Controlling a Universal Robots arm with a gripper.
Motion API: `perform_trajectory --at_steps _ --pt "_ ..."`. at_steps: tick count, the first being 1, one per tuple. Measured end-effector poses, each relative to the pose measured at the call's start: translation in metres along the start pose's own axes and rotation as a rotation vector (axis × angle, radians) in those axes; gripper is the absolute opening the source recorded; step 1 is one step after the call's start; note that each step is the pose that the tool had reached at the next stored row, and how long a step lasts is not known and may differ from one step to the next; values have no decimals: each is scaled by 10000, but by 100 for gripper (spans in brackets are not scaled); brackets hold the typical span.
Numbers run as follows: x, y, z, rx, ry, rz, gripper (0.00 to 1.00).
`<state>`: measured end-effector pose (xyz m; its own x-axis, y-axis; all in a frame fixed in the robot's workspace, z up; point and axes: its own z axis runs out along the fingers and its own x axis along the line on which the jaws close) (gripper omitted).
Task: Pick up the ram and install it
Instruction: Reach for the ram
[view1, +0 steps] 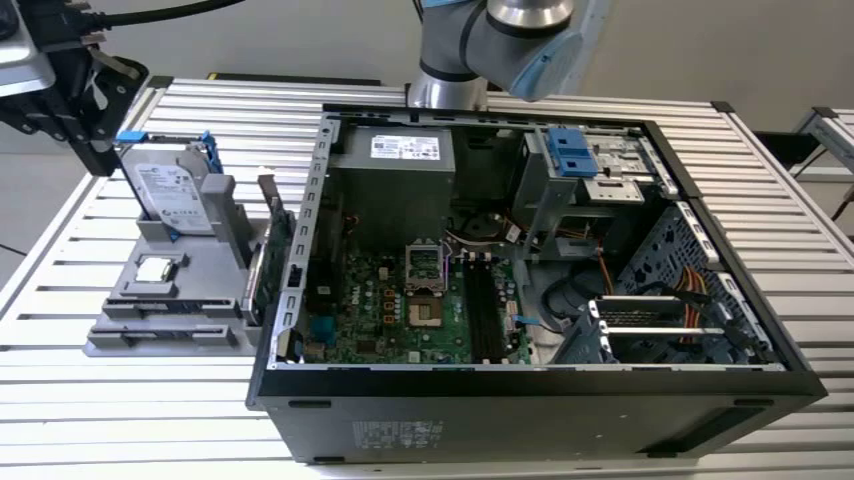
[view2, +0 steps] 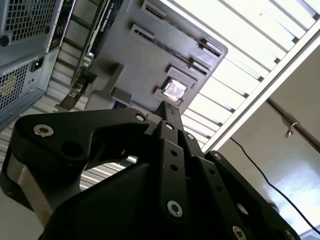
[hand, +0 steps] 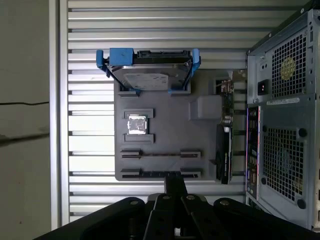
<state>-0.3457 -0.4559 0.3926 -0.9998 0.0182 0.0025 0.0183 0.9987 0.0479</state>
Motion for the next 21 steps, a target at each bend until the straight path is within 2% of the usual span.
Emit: perform_trajectory --at_steps 16,21 --pt "-2 -110 -5 -1 4 0 0" --pt "-3 -168 -8 0 6 1 0"
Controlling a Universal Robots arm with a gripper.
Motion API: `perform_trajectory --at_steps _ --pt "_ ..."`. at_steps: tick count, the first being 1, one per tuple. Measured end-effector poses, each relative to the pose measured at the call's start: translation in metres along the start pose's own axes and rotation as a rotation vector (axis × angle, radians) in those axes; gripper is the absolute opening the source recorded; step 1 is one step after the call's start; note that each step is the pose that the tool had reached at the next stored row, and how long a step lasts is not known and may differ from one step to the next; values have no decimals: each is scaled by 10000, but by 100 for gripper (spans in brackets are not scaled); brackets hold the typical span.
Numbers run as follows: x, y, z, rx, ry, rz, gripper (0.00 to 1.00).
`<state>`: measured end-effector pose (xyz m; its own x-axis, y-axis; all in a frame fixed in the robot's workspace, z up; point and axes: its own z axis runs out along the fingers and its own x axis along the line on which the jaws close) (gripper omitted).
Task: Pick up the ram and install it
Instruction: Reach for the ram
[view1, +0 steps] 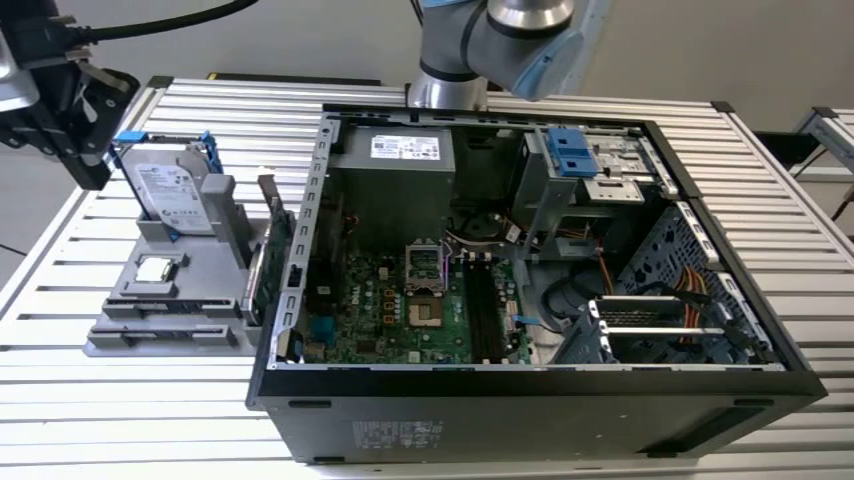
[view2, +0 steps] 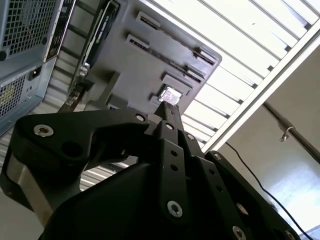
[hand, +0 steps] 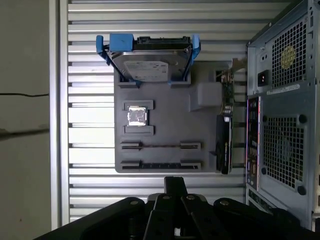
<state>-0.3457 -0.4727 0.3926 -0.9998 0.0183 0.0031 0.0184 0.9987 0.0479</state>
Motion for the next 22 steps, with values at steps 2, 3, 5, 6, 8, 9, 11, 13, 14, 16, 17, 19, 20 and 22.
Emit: perform_trajectory --at_steps 2,3,5,6,8,9,11,13,14,16,17,19,20,22 --pt "0 -20 -1 0 2 -1 0" --pt "-1 -26 -1 0 2 -1 0" --pt "0 -36 -1 0 1 -1 0" --pt "0 -37 -2 0 1 1 0" --pt "-1 -43 -2 0 1 0 0" --pt "-1 -47 -2 -1 0 -1 0" --pt "-1 -54 -3 1 2 -1 0" --pt "-1 -54 -3 0 1 0 0" --pt "-1 -57 -3 0 2 1 0" --pt "-1 -63 -3 0 1 -1 0" --pt "-1 -65 -3 0 2 0 0" --pt "-1 -71 -3 0 2 -1 0" --pt "-1 -74 -4 0 2 0 0" --pt "-2 -86 -3 0 0 -2 0"
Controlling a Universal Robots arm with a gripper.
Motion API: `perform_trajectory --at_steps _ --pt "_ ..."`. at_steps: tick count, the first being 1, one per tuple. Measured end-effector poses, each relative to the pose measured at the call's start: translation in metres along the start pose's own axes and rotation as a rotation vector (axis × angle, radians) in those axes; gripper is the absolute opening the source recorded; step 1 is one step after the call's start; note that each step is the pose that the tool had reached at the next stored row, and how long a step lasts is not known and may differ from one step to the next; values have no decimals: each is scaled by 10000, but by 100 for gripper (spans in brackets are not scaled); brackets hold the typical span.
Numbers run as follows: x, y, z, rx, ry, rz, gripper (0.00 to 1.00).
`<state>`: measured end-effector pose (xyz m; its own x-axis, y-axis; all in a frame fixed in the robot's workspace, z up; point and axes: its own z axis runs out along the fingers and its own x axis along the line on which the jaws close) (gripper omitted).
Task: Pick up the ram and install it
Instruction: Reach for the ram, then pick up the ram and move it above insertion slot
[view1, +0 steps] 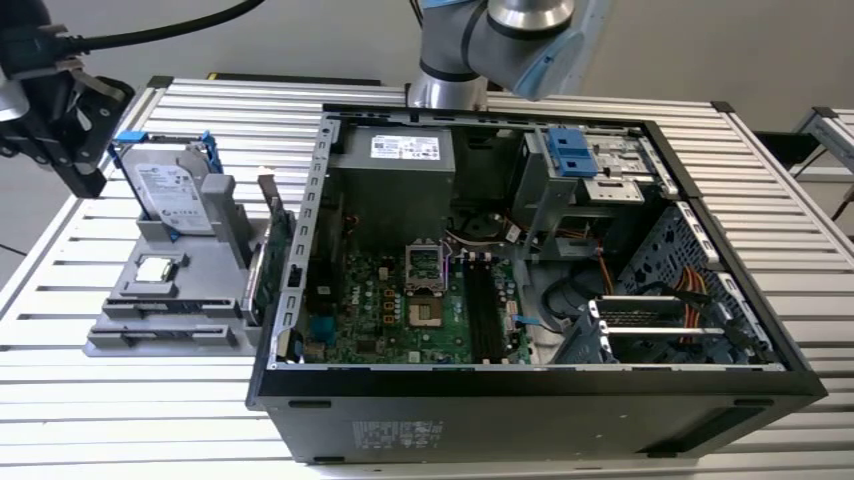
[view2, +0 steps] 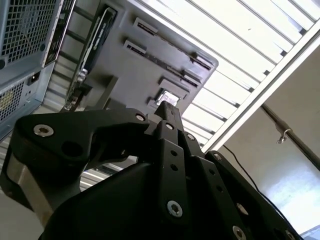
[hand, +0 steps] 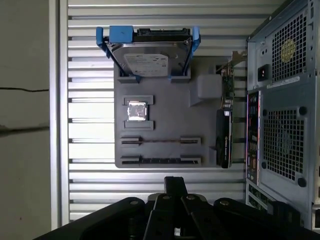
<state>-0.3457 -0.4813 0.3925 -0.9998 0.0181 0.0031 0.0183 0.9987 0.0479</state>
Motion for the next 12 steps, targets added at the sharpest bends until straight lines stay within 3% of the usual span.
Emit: perform_trajectory --at_steps 12 --pt "0 -16 -1 0 1 1 0"
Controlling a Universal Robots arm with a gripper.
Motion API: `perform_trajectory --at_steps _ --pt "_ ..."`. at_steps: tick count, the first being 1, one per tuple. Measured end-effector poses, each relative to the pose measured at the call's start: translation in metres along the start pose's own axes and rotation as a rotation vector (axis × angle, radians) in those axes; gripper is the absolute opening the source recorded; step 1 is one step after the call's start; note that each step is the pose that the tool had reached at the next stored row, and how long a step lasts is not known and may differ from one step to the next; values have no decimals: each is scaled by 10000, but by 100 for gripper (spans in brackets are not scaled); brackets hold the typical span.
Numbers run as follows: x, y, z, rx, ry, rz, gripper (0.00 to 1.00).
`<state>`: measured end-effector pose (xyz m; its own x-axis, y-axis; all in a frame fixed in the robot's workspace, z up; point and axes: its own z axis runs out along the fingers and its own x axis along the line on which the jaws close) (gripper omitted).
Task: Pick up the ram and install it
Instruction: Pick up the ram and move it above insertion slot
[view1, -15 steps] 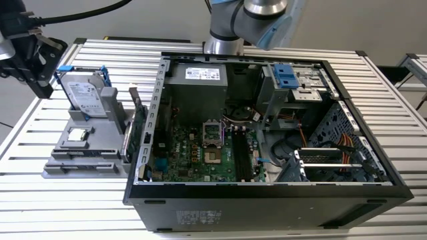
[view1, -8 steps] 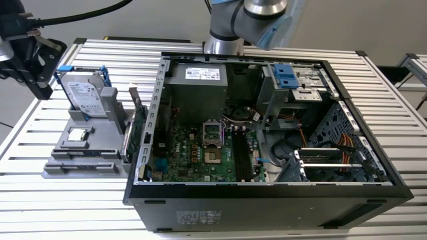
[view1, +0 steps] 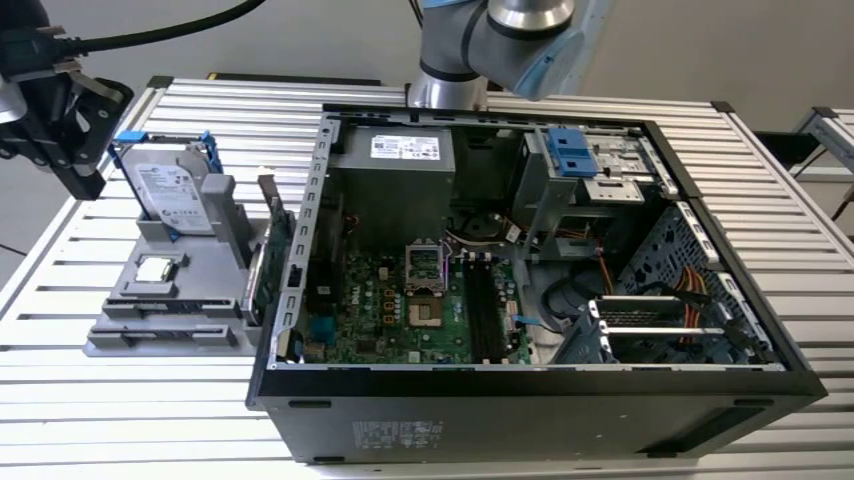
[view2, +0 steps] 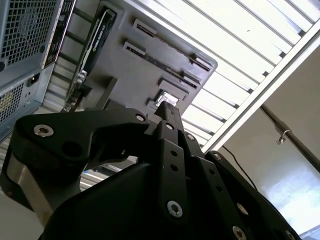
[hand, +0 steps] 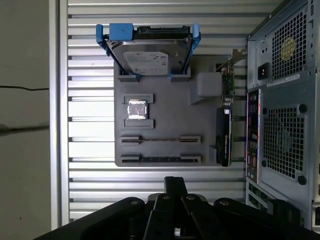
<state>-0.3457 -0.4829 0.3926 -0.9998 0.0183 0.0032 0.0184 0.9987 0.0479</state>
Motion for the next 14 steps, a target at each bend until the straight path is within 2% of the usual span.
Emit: perform_trajectory --at_steps 6,14 --pt "0 -1 0 1 2 -43 0" --pt "0 -1 0 3 21 -452 0"
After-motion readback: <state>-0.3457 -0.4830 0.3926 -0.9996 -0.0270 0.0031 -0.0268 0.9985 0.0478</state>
